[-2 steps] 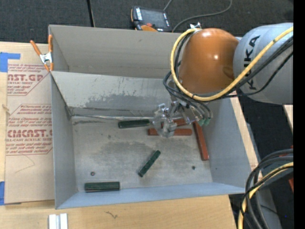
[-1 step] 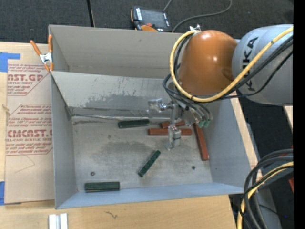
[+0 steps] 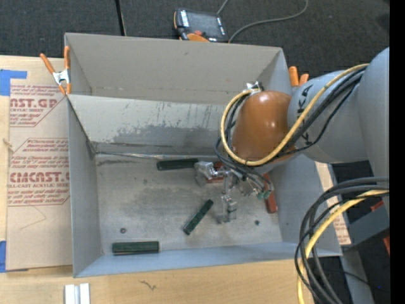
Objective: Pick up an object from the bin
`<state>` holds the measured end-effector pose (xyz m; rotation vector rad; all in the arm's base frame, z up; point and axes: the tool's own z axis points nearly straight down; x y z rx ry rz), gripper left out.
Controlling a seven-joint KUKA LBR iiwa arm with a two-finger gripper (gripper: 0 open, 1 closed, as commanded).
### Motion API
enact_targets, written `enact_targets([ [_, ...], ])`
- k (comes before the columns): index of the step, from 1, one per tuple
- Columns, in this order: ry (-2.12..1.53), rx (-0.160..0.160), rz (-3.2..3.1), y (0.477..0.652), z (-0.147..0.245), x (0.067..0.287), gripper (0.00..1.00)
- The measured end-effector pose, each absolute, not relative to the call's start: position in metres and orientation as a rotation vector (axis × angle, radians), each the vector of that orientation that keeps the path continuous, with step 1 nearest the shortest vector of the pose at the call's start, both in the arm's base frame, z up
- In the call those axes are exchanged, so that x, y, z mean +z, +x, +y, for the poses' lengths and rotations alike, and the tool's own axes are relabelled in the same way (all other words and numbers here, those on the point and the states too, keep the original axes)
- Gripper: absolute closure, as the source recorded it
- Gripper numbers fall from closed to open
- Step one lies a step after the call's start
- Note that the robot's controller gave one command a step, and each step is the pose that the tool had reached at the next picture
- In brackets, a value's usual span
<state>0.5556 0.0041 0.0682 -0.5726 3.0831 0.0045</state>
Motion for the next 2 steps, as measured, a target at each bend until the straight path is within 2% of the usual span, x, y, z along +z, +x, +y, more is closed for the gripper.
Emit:
enact_targets([
  [1,-0.574,0.003,3.086,0.5554,0.004,0.07,1.0],
  [2,-0.574,0.003,3.087,0.5552,0.0038,0.0698,0.0],
])
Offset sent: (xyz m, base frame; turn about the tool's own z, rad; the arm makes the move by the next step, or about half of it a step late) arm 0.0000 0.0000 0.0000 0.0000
